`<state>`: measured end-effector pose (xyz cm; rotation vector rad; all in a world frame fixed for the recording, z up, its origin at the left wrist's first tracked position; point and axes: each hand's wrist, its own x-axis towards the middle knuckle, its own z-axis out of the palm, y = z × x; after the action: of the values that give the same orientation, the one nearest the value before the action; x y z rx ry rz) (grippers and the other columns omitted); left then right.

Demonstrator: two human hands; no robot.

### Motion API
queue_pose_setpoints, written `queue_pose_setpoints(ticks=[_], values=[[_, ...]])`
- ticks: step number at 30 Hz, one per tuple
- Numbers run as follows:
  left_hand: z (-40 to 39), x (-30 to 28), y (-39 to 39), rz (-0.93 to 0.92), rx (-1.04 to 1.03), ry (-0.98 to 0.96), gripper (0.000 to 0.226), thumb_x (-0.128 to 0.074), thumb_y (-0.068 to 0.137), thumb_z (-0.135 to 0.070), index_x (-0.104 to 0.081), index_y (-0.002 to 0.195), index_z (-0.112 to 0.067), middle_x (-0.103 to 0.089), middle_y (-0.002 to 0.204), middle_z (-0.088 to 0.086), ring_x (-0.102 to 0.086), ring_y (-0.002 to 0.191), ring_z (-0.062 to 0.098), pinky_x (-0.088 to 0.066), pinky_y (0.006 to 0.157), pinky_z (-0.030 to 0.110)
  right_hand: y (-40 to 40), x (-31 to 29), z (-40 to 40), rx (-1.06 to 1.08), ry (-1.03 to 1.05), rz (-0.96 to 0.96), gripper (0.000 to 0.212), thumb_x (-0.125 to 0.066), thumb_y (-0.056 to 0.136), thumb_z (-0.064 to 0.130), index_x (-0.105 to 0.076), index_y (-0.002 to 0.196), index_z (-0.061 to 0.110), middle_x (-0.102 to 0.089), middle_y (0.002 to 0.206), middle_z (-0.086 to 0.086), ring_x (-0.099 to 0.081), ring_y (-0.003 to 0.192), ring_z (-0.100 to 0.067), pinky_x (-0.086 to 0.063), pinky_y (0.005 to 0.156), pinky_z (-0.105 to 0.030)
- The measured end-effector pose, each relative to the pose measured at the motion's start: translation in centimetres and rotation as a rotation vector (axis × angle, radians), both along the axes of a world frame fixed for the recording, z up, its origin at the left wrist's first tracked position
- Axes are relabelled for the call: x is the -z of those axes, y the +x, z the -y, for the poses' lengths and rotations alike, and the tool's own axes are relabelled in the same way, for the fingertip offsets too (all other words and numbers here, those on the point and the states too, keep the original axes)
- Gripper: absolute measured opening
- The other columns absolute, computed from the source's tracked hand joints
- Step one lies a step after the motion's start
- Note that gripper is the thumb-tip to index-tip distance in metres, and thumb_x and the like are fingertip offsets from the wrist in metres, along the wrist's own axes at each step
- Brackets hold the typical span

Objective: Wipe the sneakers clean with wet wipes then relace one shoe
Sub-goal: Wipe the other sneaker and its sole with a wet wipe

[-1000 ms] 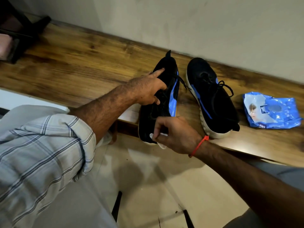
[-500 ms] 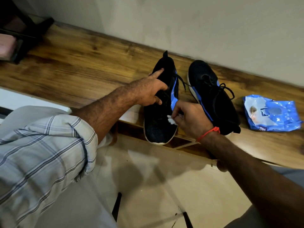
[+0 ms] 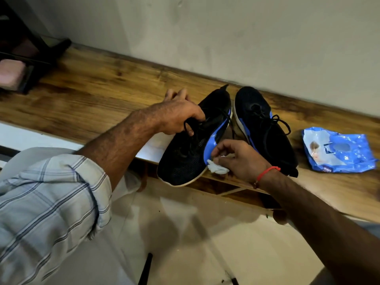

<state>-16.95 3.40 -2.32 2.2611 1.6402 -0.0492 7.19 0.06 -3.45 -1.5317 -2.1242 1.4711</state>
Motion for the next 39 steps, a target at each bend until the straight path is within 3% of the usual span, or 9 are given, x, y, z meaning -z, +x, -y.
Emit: queue_pose_setpoints(ticks=[4, 7, 11, 14, 23, 26, 30, 33, 39], values=[[0.5, -0.6, 0.3, 0.081, -0.014, -0.114, 0.041, -0.069, 0.087, -0.052, -0.06, 0.125, -0.039, -0.049, 0.139, -0.025, -0.032, 0.122, 0.018, -0.022, 0.105, 0.043, 0.5, -0.5, -0.4, 0.077, -0.042, 0.019, 0.009, -0.064, 0.095, 0.011, -0.071, 0.093, 0.017, -0.068, 0.086, -0.002, -0.061, 0.049, -0.019, -0.05, 0.047, -0.03], [0.8, 0.3, 1.3, 0.158, -0.105, -0.053, 0.051, -0.049, 0.081, -0.079, -0.06, 0.106, -0.036, -0.061, 0.11, -0.012, -0.049, 0.116, 0.023, -0.032, 0.107, 0.05, 0.4, -0.9, -0.5, 0.125, -0.079, 0.0, 0.009, -0.063, 0.096, 0.017, -0.072, 0.095, 0.015, -0.071, 0.086, -0.005, -0.065, 0.057, -0.023, -0.057, 0.061, -0.039], [0.9, 0.6, 2.1, 0.406, -0.167, -0.059, 0.022, -0.059, 0.099, -0.043, -0.057, 0.091, -0.022, -0.061, 0.085, -0.004, -0.057, 0.079, 0.013, -0.042, 0.072, 0.03, 0.3, -1.6, -0.8, 0.188, -0.063, -0.129, 0.009, -0.071, 0.089, 0.014, -0.075, 0.098, 0.014, -0.073, 0.092, -0.006, -0.068, 0.081, -0.018, -0.057, 0.078, -0.031], [0.8, -0.1, 1.7, 0.502, -0.206, -0.133, 0.019, -0.058, 0.102, -0.035, -0.06, 0.096, -0.017, -0.062, 0.087, -0.006, -0.056, 0.078, 0.008, -0.042, 0.069, 0.027, 0.5, -1.8, -1.1, 0.166, 0.001, -0.206, 0.018, -0.076, 0.084, 0.012, -0.075, 0.101, 0.017, -0.074, 0.097, -0.002, -0.07, 0.09, -0.014, -0.056, 0.082, -0.029], [1.5, -0.4, 3.4, 0.847, -0.362, -0.213, 0.023, -0.051, 0.106, -0.032, -0.065, 0.094, -0.018, -0.065, 0.084, -0.011, -0.057, 0.078, 0.0, -0.046, 0.077, 0.028, -0.6, -2.5, -0.3, -0.025, 0.797, -0.225, 0.011, -0.076, 0.087, 0.013, -0.077, 0.097, 0.012, -0.071, 0.094, 0.001, -0.066, 0.088, -0.008, -0.054, 0.083, -0.03], [1.8, -0.9, 4.0, 0.855, -0.398, -0.186, 0.038, -0.05, 0.102, -0.045, -0.068, 0.106, -0.011, -0.073, 0.101, 0.01, -0.062, 0.088, 0.011, -0.052, 0.087, 0.042, -1.9, -2.7, 1.3, -0.252, 0.879, -0.207, 0.012, -0.072, 0.087, 0.008, -0.076, 0.098, 0.006, -0.068, 0.092, -0.006, -0.065, 0.084, -0.016, -0.052, 0.081, -0.028], [1.9, -1.5, 4.1, 0.848, -0.381, -0.184, 0.027, -0.048, 0.106, -0.039, -0.068, 0.097, -0.024, -0.071, 0.094, -0.004, -0.065, 0.089, 0.009, -0.05, 0.084, 0.032, -0.3, -3.1, -1.6, -0.133, 0.894, -0.07, 0.01, -0.073, 0.088, 0.006, -0.075, 0.097, 0.008, -0.063, 0.092, -0.006, -0.058, 0.083, -0.01, -0.044, 0.081, -0.011], [1.7, -1.4, 4.1, 0.852, -0.387, -0.146, 0.03, -0.047, 0.107, -0.038, -0.067, 0.094, -0.02, -0.067, 0.088, -0.005, -0.063, 0.082, 0.009, -0.049, 0.078, 0.031, 0.7, -3.4, -2.8, -0.025, 0.881, -0.047, 0.009, -0.074, 0.087, 0.007, -0.076, 0.095, 0.009, -0.064, 0.09, -0.004, -0.057, 0.081, -0.008, -0.048, 0.077, -0.016], [1.7, -0.6, 4.5, 0.786, -0.276, -0.095, 0.032, -0.047, 0.107, -0.031, -0.056, 0.077, -0.028, -0.054, 0.068, -0.017, -0.047, 0.062, -0.007, -0.04, 0.064, 0.02, -1.3, -3.5, -0.2, -0.336, 0.841, -0.132, 0.014, -0.066, 0.091, 0.012, -0.075, 0.099, 0.005, -0.063, 0.092, -0.008, -0.058, 0.087, -0.013, -0.043, 0.081, -0.015]])
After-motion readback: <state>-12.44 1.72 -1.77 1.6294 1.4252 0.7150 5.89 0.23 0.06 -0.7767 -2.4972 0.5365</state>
